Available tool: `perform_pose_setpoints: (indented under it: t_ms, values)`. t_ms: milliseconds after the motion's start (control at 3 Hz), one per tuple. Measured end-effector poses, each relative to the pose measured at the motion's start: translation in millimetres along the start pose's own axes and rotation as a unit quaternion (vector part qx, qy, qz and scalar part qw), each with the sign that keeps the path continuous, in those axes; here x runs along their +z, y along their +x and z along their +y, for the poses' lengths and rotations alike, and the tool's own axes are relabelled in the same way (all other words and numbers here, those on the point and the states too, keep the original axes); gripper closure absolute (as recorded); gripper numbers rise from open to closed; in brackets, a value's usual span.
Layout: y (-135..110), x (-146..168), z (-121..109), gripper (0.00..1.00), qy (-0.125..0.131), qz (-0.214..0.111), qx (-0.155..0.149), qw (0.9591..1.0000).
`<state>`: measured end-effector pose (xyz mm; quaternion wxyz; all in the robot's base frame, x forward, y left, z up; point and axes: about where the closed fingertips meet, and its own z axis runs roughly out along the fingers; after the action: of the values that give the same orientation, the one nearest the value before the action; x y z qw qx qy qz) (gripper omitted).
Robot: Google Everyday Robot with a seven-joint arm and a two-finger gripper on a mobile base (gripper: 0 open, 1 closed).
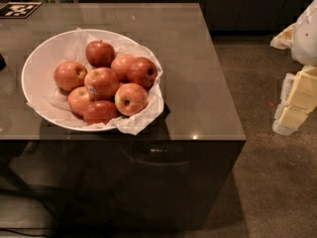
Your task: Pick apple from white bowl
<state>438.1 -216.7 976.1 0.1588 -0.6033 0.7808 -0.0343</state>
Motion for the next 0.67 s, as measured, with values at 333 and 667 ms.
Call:
perform_pose_setpoints:
  t_ms: [333, 667]
  values:
    - [-4, -5, 3, 0.0, 0.005, -0.001, -0.005, 1.0]
    - [-26, -20, 13, 0.0, 0.003, -0.004, -0.034, 0.9994]
